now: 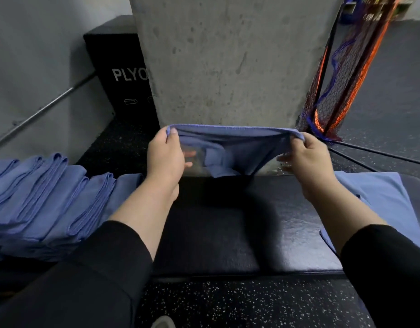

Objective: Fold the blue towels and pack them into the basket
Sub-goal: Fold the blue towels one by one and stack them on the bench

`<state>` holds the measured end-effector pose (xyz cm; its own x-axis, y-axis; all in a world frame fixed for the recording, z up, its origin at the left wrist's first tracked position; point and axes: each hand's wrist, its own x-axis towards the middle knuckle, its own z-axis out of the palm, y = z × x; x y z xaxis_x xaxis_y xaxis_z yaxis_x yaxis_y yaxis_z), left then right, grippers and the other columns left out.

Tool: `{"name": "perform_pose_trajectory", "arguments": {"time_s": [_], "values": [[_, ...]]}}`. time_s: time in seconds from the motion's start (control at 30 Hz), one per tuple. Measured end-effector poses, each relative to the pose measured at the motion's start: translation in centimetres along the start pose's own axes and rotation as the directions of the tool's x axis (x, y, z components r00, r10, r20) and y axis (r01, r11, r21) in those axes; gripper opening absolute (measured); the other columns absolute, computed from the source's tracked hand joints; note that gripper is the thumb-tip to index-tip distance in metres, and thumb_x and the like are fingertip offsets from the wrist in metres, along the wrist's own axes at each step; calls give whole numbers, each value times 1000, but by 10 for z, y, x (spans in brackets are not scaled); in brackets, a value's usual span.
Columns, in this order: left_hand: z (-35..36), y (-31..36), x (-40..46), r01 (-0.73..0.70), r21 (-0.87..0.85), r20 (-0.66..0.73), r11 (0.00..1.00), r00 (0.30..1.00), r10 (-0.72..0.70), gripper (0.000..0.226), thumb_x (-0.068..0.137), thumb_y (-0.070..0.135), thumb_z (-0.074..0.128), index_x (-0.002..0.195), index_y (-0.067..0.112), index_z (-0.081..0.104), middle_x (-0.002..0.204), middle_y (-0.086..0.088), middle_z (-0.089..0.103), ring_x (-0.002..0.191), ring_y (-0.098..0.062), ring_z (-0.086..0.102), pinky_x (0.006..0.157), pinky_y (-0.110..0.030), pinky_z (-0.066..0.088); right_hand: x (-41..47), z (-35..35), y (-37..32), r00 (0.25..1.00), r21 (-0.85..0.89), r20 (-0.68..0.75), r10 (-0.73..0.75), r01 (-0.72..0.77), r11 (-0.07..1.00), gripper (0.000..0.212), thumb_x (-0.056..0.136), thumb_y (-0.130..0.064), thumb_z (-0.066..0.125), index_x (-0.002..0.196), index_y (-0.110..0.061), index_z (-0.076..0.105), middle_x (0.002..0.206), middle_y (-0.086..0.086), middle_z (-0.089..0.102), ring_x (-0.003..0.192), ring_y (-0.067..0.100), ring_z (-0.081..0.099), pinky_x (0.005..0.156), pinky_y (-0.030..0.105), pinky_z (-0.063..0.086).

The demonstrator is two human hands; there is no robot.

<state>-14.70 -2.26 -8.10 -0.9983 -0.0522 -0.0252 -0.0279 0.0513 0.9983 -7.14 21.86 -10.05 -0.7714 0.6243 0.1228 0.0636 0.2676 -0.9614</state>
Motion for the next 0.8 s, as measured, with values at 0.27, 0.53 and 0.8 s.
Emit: {"name": "perform_pose_trajectory", "arguments": {"time_s": [0.27, 0.53, 0.8], "values": [[-13, -4, 3, -139, 355, -41, 924, 986, 164, 33, 108, 33, 41, 80, 20, 54, 68, -1, 52, 64, -17, 46, 58, -31, 37, -11, -17, -5, 997, 75, 57, 43, -48, 996, 28, 106, -17, 40, 102, -18, 67, 90, 10, 76, 81, 23, 74, 71, 38, 57], [-12, 13, 1, -57, -147, 67, 988, 995, 68, 26, 110, 28, 38, 109, 34, 64, 106, 0, 74, 97, -12, 72, 74, -31, 59, -13, -35, -12, 961, -101, -27, -275, 271, 957, 26, 103, -16, 48, 111, -27, 71, 102, 1, 72, 92, 10, 65, 84, 29, 50], [-30, -3, -3, -239, 254, 164, 937, 966, 201, 30, 105, 30, 43, 94, 34, 70, 100, 0, 74, 97, -17, 69, 94, -50, 55, -17, -57, -2, 967, -231, 39, -250, 252, 940, 22, 103, -15, 52, 115, -16, 71, 125, -11, 67, 100, -11, 59, 91, 17, 47]]}}
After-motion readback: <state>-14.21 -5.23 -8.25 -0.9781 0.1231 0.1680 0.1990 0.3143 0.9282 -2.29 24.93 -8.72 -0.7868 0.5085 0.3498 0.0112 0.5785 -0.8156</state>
